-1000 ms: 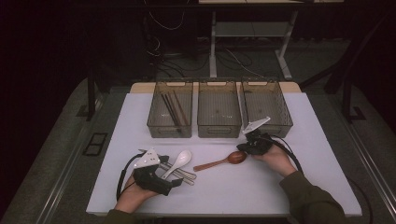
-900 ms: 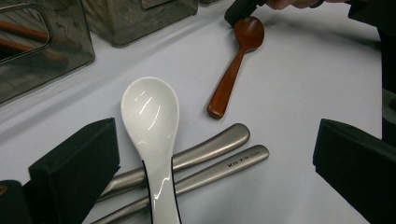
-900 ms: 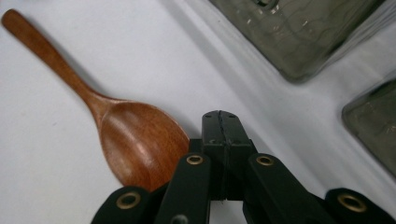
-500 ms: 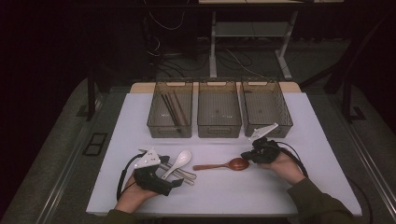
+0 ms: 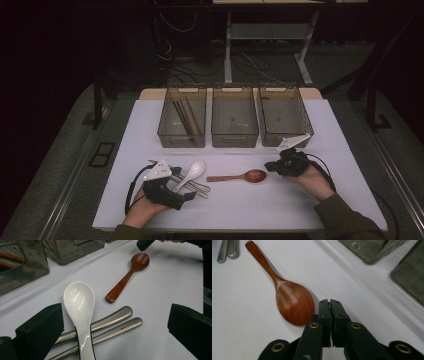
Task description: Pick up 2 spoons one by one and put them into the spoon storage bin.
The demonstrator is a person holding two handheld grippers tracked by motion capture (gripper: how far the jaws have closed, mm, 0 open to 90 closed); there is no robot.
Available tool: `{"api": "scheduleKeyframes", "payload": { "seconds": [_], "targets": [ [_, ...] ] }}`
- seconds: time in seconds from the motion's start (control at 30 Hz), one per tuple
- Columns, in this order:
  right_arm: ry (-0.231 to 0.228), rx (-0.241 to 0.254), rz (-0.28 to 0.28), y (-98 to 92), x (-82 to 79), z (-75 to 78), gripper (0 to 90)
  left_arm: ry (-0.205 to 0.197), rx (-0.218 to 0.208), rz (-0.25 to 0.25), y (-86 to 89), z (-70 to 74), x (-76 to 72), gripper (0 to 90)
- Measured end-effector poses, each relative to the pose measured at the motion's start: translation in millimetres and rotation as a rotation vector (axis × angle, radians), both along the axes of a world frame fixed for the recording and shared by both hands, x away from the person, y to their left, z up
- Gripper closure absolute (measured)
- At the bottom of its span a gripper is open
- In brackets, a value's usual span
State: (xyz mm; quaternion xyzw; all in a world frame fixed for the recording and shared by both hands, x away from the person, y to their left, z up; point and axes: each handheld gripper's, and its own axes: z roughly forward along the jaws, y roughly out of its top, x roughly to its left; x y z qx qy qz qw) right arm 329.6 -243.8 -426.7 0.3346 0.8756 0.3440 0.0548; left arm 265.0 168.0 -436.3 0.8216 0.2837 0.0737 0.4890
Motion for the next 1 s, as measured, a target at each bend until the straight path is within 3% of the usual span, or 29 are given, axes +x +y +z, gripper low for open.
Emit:
{"api": "scheduleKeyframes", "payload": {
  "seconds": [0.23,0.43,0.7,1.0],
  "targets": [
    [0.005,0.093,-0.013,-12.5,-6.7,3.2,64.3,0.0,0.001,0.001,0.0,0.1,0.0,0.0],
    [0.045,0.125,0.02,-5.9,-7.1,-2.9,57.7,-0.002,0.004,-0.002,-0.8,-0.1,-0.1,0.0],
    [0.041,0.092,0.083,13.2,-6.6,-14.5,54.1,-0.002,0.005,-0.003,-1.0,-0.4,-0.1,0.0],
    [0.04,0.086,0.087,18.3,-7.2,-17.7,53.1,-0.001,0.006,-0.002,-0.7,-0.4,0.2,0.0]
  ]
}}
